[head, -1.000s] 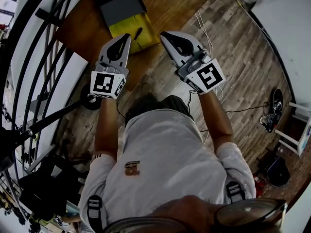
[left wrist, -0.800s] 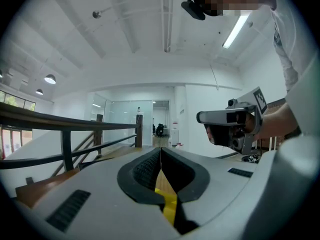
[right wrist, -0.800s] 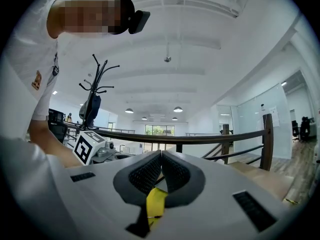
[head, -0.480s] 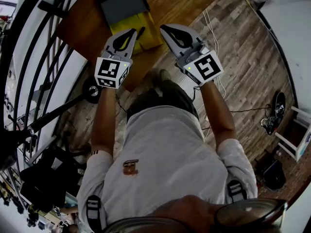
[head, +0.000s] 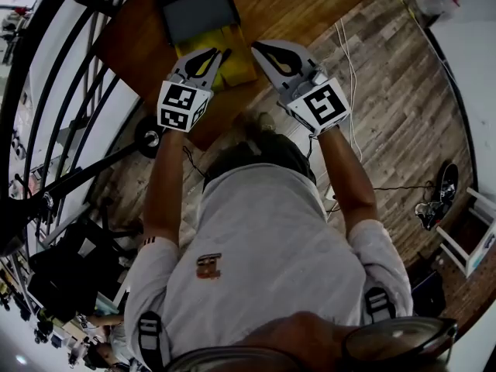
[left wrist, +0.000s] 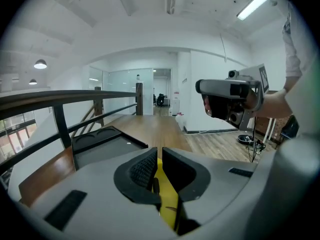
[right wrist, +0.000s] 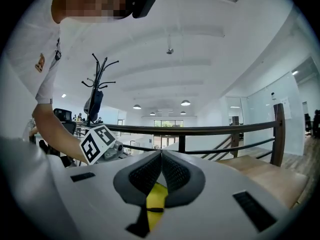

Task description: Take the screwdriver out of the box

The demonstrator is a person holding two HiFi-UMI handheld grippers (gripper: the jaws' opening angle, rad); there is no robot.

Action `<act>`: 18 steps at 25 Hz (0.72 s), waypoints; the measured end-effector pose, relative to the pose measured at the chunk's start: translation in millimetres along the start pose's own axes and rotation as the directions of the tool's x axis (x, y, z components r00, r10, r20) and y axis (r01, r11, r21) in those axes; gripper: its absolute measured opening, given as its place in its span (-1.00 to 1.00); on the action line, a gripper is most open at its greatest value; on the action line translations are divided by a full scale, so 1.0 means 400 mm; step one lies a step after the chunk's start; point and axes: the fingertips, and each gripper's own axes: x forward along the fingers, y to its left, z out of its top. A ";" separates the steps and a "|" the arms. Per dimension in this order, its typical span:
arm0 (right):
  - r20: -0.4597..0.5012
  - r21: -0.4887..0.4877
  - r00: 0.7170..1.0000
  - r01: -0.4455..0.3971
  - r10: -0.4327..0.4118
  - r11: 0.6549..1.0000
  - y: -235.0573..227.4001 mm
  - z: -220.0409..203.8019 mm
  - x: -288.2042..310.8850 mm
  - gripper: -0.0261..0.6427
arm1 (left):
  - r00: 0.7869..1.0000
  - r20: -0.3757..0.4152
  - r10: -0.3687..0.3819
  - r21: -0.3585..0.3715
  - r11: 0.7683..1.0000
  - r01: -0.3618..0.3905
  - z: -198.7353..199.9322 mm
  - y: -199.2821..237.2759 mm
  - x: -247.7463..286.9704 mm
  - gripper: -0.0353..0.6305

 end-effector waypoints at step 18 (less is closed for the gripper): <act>0.031 0.025 0.999 -0.010 0.009 1.000 -0.095 -0.037 0.004 -0.83 | 0.928 -0.371 -0.043 -0.012 0.999 0.041 -0.165 0.029 0.166 -0.40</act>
